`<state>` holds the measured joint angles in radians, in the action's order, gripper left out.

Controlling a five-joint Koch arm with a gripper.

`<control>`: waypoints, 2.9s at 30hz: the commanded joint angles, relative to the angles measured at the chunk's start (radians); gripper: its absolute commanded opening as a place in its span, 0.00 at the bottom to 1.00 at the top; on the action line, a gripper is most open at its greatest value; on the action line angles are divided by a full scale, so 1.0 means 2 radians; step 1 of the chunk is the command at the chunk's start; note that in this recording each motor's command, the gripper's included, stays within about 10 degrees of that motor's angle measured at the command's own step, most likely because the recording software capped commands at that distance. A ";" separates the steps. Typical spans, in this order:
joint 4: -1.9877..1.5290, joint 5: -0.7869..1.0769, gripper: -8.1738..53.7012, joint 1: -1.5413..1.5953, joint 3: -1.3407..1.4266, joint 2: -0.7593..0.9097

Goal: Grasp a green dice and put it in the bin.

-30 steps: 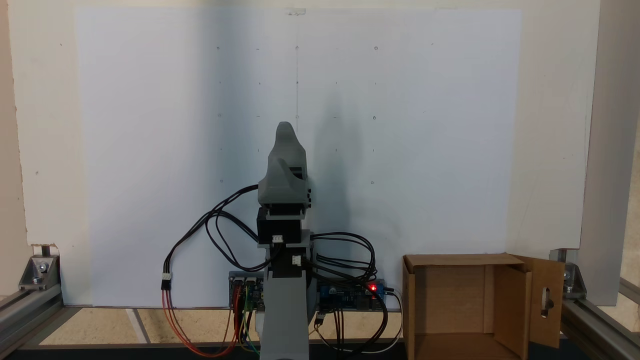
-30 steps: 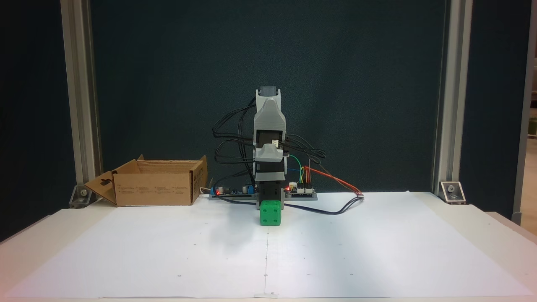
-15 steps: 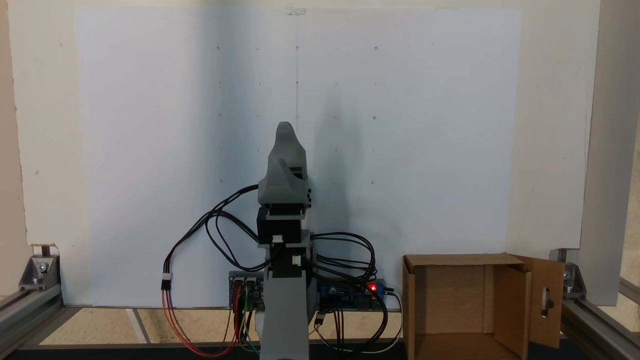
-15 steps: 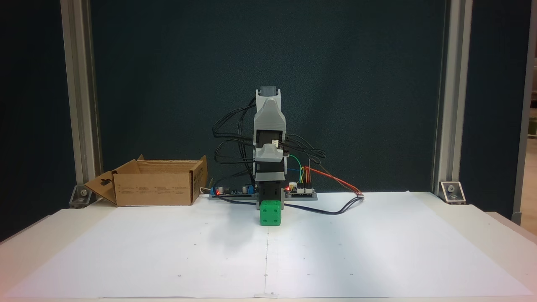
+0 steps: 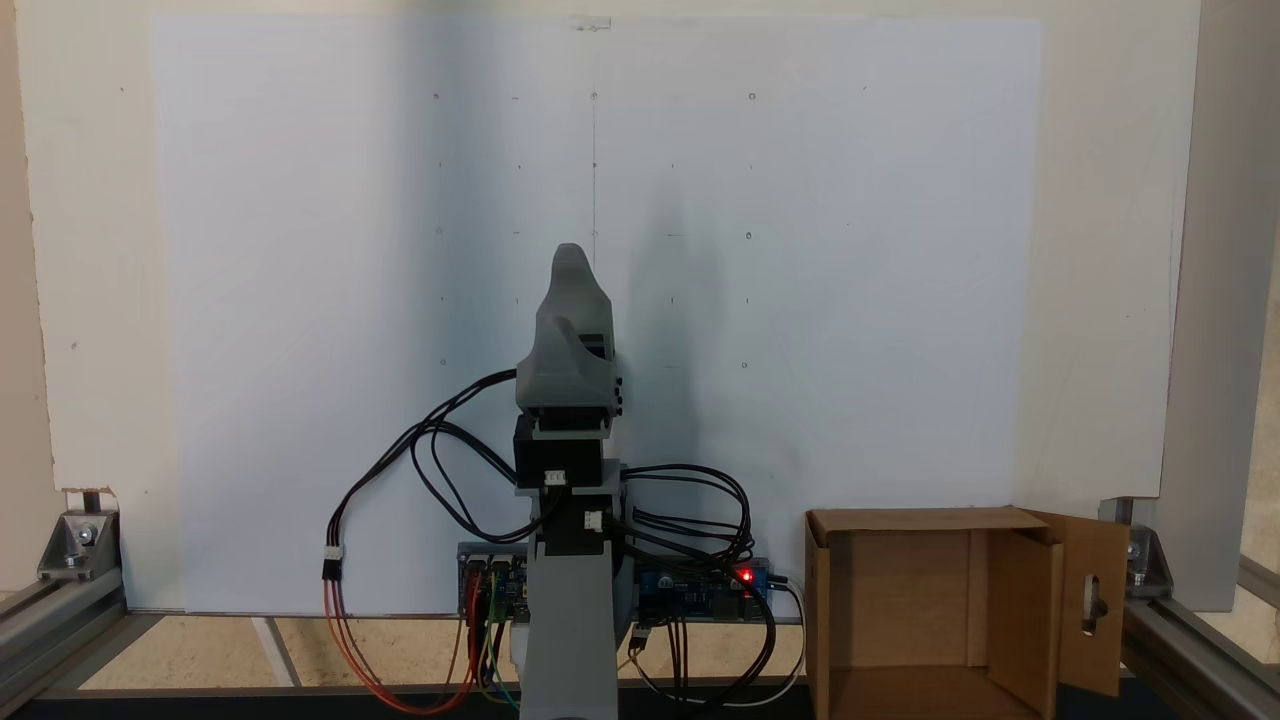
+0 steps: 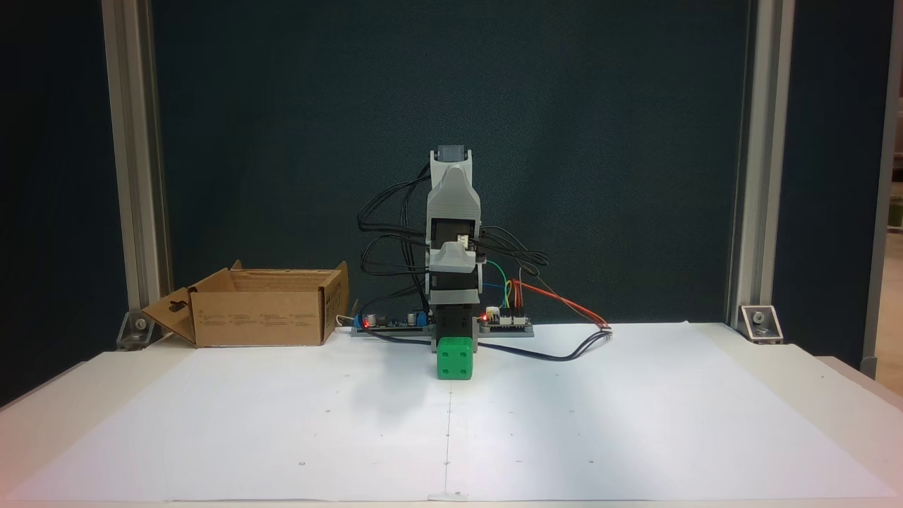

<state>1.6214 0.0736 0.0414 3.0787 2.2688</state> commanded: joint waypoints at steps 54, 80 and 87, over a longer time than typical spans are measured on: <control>0.017 0.024 0.86 0.004 0.024 0.048; -0.047 0.104 0.83 0.047 -0.022 0.048; -0.297 0.098 0.83 0.047 -0.250 0.049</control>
<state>1.1167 0.2255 0.1273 2.6615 2.2688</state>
